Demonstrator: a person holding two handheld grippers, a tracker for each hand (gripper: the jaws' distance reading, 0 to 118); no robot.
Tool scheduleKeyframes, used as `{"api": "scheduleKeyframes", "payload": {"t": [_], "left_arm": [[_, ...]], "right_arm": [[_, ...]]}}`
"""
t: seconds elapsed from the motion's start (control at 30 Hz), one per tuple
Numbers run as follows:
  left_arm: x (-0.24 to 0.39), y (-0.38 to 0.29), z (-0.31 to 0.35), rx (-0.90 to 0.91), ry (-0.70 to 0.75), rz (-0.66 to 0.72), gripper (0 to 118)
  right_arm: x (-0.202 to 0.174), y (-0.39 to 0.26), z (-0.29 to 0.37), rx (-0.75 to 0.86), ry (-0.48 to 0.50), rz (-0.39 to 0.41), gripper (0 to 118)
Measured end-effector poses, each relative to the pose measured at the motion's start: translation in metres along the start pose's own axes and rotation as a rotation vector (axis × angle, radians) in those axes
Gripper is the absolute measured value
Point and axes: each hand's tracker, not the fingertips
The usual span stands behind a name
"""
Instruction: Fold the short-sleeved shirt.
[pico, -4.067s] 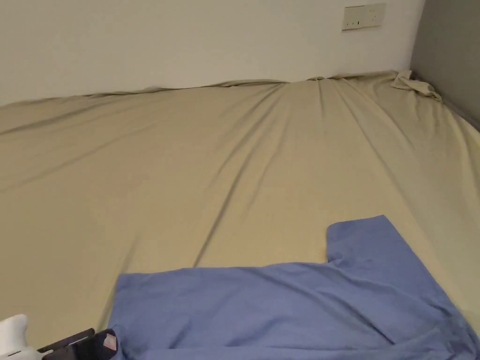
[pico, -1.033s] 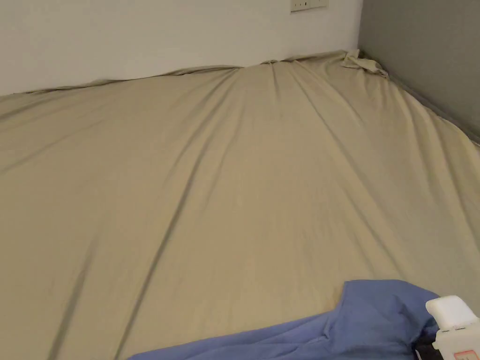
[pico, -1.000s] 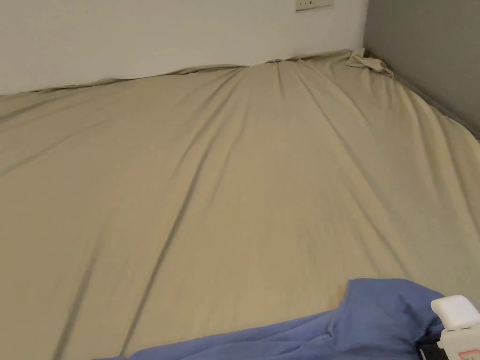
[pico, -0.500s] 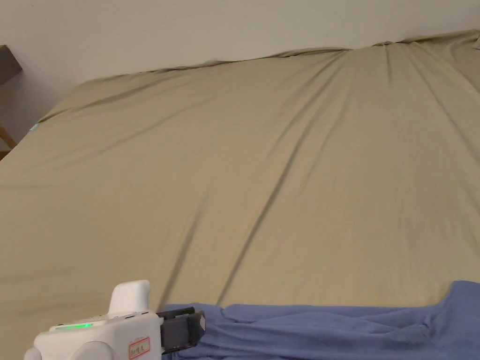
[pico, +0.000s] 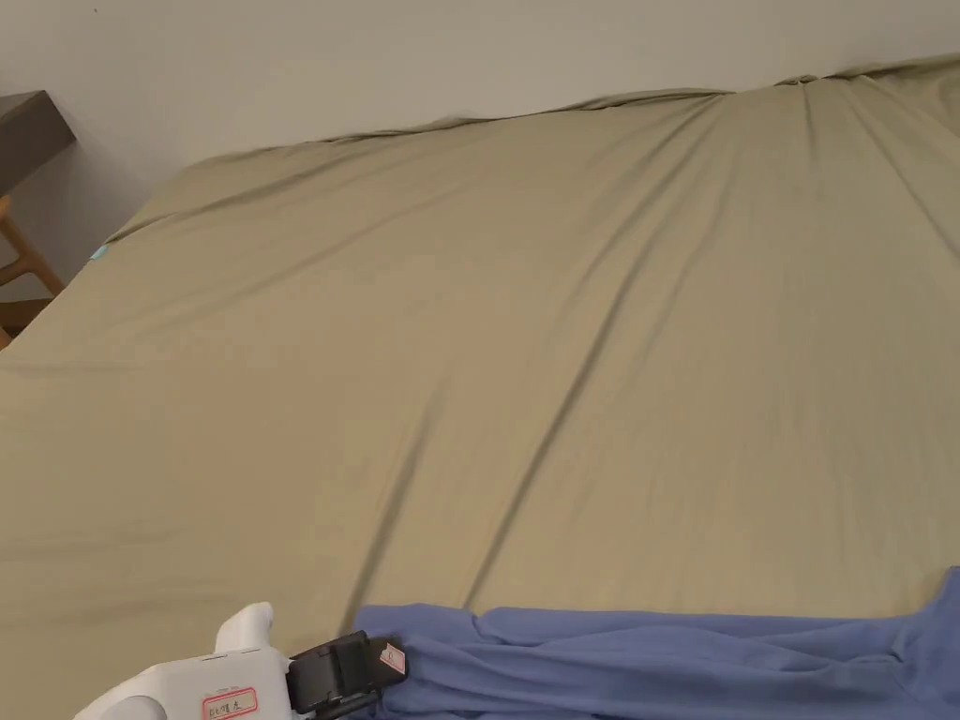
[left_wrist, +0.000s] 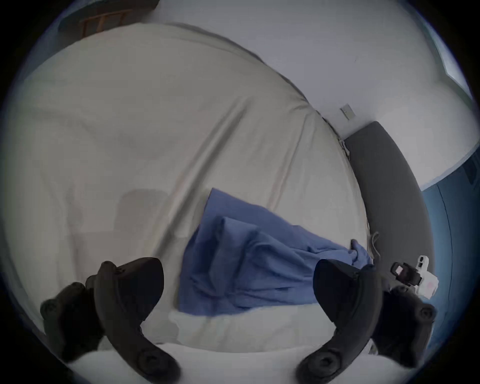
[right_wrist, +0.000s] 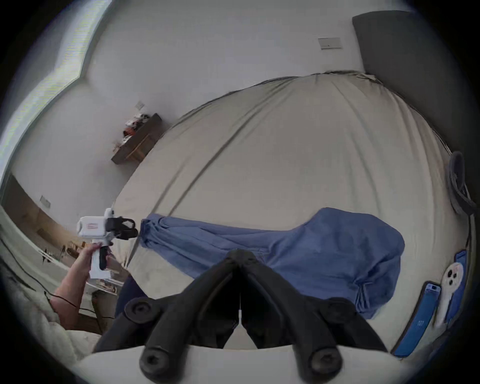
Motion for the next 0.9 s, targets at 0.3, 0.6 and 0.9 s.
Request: {"api": "scheduleKeyframes", "payload": {"t": [0.3, 0.6, 0.9], "left_arm": [[0.034, -0.003, -0.040, 0.045, 0.157, -0.100, 28], [0.024, 0.004, 0.010, 0.121, -0.201, 0.091, 16], [0.008, 0.025, 0.063, 0.221, -0.149, 0.127, 15]], "right_arm": [[-0.009, 0.003, -0.007, -0.004, 0.057, -0.016, 3], [-0.011, 0.008, -0.010, -0.020, 0.055, -0.039, 3], [0.000, 0.012, -0.001, 0.015, 0.045, -0.111, 3]]}}
